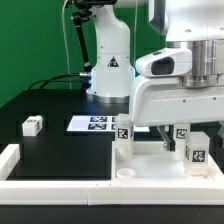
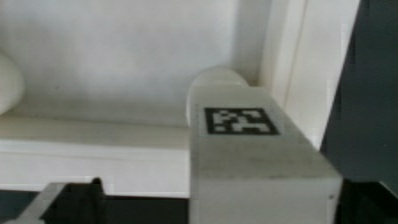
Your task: Assemble square table
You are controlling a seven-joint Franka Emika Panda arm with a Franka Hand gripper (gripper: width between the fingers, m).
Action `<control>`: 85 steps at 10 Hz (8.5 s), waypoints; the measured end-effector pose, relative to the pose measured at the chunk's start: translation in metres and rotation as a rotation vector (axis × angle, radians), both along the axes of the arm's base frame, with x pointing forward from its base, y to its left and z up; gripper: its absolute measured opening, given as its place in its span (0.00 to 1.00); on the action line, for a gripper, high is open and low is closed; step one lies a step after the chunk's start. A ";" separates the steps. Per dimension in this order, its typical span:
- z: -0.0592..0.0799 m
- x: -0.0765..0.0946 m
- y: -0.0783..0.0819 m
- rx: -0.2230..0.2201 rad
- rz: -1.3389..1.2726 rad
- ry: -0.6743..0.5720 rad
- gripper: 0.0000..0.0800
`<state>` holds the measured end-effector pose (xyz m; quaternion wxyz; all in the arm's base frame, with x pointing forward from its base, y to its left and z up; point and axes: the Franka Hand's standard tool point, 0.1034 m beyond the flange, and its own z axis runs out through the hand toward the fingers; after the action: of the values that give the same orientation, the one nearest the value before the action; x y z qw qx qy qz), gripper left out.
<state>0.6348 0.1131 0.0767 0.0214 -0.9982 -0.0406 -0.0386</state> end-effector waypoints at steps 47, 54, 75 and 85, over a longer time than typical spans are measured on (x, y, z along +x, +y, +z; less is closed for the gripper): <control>-0.004 -0.007 0.007 0.186 -1.733 0.198 0.37; -0.009 -0.010 0.016 0.157 -1.030 0.126 0.81; -0.004 -0.007 0.003 0.089 -1.015 0.140 0.36; -0.009 -0.005 0.005 0.184 -1.809 0.210 0.36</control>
Offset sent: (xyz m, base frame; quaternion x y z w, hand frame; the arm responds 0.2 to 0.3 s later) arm 0.0000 0.0000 0.0000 0.0000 0.0000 0.1938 0.9810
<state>0.6295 0.1181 0.0682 0.0661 -0.6421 0.7623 0.0474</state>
